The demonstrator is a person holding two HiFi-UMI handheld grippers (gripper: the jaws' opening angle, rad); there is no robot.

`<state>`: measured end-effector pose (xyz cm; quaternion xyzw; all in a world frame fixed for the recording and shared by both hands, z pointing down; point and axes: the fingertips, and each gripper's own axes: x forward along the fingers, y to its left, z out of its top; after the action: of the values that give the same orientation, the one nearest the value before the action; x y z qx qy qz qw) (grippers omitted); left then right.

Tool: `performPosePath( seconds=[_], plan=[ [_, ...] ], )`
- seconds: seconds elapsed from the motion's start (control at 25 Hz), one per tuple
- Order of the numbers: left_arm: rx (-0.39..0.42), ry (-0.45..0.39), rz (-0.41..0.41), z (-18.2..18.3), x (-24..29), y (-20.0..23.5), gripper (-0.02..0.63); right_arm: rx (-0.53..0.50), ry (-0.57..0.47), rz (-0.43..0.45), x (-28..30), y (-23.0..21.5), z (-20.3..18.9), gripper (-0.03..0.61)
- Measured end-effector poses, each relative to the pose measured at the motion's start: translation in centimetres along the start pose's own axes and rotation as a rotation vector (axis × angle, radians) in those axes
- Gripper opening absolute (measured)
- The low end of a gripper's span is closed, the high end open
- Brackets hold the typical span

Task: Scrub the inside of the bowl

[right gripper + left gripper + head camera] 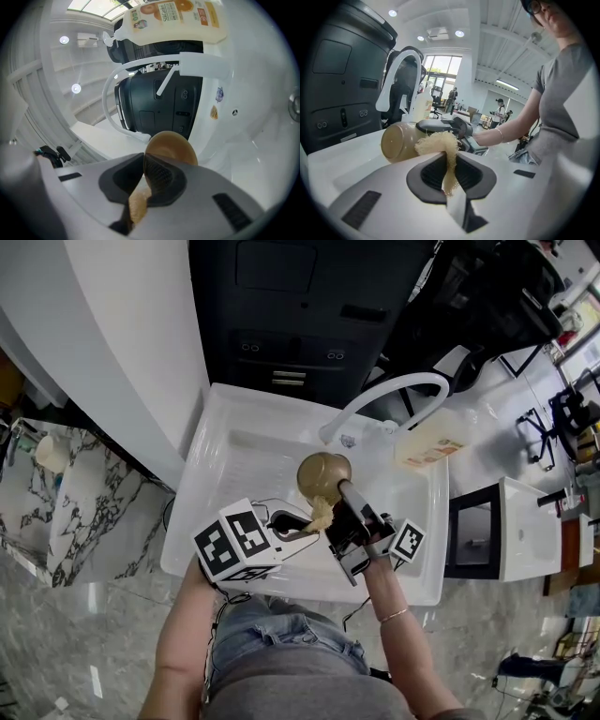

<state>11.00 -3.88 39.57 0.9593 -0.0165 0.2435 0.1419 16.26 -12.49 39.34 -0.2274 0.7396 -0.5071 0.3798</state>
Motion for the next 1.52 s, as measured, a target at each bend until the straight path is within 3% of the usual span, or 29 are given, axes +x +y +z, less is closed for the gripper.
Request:
performPosePath(
  seconds=[0.16, 0.36, 0.48, 0.6, 0.84, 1.12, 1.52],
  plan=[
    [-0.037, -0.008, 0.106, -0.8, -2.9, 1.8, 0.046, 0.012, -0.002, 0.003, -0.3, -0.3, 0.4, 0.023],
    [-0.177, -0.008, 0.293, -2.7, -5.5, 6.6, 0.046, 0.033, 0.017, 0.023, -0.2, -0.1, -0.2, 0.023],
    [-0.25, -0.014, 0.349, -3.2, -4.9, 8.6, 0.046, 0.055, 0.022, 0.05, -0.1, 0.3, -0.7, 0.023],
    [-0.283, -0.007, 0.344, -3.2, -3.0, 8.7, 0.046, 0.071, 0.024, 0.067, 0.0, 0.5, -1.1, 0.023],
    [-0.273, -0.004, 0.345, -2.2, -1.1, 7.3, 0.046, 0.054, -0.003, 0.05, -0.7, 0.2, -0.2, 0.024],
    [-0.202, 0.049, 0.335, -1.4, -0.5, 6.1, 0.046, 0.025, 0.013, 0.028, -0.8, -0.2, -0.3, 0.023],
    [-0.127, 0.051, 0.299, 1.1, 0.2, 4.6, 0.046, -0.042, 0.061, -0.018, -0.4, -0.6, -0.9, 0.024]
  ],
)
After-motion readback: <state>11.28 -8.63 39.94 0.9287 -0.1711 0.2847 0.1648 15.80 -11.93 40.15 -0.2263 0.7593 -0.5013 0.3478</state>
